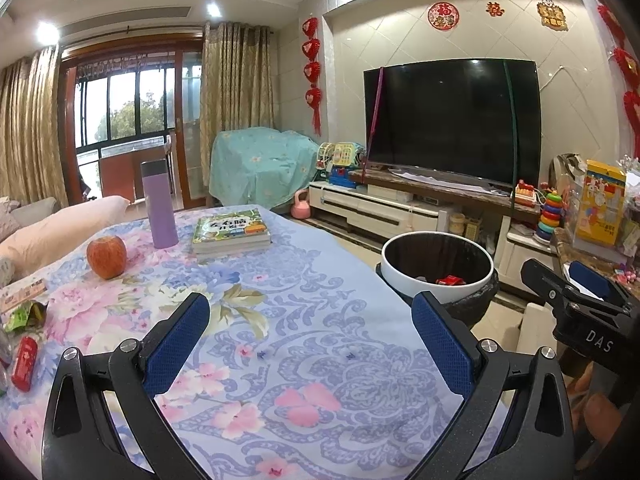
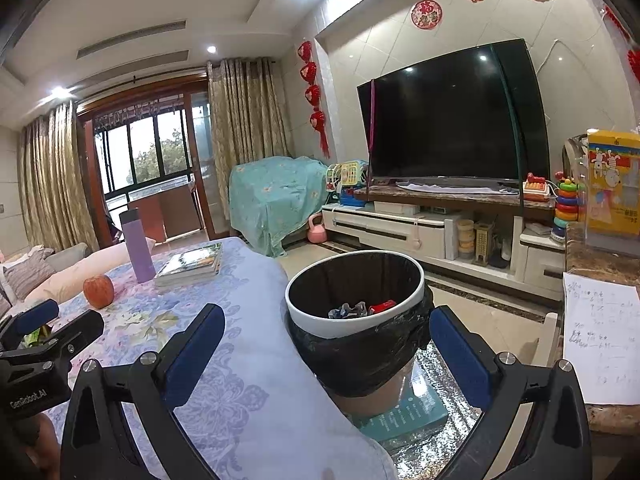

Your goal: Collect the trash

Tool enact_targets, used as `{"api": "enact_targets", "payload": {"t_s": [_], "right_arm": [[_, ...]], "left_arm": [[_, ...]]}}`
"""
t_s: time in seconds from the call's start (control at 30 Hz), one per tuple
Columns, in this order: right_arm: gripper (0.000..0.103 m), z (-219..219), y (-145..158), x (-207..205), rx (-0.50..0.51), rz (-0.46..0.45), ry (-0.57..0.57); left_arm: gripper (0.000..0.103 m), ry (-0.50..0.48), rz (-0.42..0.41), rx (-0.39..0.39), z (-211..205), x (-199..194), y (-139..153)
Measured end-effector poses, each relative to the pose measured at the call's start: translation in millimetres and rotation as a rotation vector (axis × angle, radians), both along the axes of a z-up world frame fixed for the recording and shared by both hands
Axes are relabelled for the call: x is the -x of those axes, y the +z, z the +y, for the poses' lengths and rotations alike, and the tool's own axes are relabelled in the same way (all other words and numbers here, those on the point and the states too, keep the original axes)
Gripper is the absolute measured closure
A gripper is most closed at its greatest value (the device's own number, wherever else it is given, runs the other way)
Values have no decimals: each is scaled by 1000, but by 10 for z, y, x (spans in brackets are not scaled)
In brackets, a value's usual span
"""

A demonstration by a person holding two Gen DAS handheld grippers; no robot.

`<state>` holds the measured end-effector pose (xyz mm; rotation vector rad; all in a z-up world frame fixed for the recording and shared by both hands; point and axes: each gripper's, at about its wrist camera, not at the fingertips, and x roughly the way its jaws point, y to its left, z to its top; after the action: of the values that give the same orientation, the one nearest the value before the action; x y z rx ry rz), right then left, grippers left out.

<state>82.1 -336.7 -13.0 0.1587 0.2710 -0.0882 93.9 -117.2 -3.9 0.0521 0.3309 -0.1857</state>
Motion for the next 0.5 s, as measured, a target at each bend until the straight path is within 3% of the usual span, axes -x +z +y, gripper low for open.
{"api": "enact_targets", "payload": {"t_s": [0.5], "right_arm": [[0, 16, 16, 5, 0, -2, 5]], "left_arm": [[0, -6, -3, 3, 15, 13, -3]]}}
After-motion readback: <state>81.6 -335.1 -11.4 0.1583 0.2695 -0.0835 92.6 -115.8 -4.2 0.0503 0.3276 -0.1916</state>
